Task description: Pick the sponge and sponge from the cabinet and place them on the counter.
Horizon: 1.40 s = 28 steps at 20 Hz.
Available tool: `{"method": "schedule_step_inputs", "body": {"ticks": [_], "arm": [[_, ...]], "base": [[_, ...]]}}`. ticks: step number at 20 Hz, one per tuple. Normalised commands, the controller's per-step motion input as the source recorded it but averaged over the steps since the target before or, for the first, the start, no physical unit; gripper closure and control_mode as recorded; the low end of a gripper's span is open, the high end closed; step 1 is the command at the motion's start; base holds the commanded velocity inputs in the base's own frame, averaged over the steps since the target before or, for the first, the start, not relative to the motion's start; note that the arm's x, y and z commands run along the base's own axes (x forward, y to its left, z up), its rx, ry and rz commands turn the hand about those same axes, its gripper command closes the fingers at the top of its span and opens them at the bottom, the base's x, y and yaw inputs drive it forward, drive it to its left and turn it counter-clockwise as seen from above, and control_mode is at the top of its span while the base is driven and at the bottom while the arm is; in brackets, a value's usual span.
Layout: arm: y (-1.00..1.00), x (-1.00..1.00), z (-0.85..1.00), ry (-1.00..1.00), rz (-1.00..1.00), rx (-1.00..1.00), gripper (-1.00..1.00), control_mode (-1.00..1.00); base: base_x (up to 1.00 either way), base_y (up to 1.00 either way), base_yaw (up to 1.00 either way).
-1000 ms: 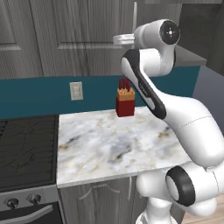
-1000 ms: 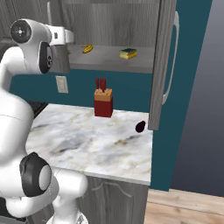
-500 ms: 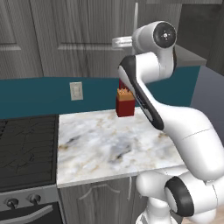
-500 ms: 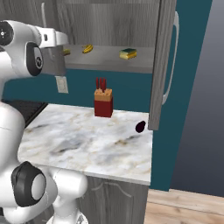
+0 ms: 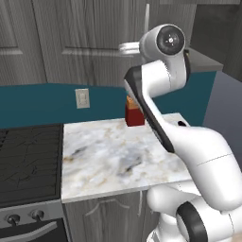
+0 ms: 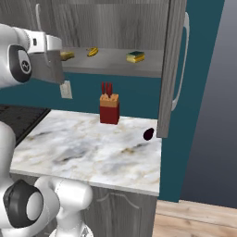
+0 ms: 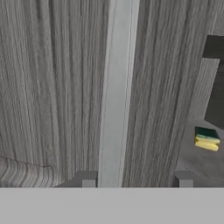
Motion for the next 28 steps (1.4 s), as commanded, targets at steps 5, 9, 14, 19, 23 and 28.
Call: {"method": "schedule_step_inputs", "body": {"ticks": [5, 9, 14, 19, 23, 28], "arm": [[1.00, -0.26, -0.40, 0.02, -0.07, 0.00, 1.00, -1.00], [1.00, -0.27, -0.41, 0.02, -0.07, 0.00, 1.00, -1.00], [1.00, -0.27, -0.40, 0.01, -0.06, 0.00, 1.00, -1.00], [1.00, -0.27, -0.41, 0.00, -0.06, 0.00, 1.00, -1.00], [1.00, -0.25, -0.41, 0.00, -0.06, 0.00, 1.00, -1.00], [1.00, -0.22, -0.40, 0.01, -0.06, 0.00, 1.00, -1.00]], "base": [[0.00, 0.00, 0.00], [0.00, 0.00, 0.00], [0.00, 0.00, 0.00], [0.00, 0.00, 0.00], [0.00, 0.00, 0.00], [0.00, 0.00, 0.00]]}}
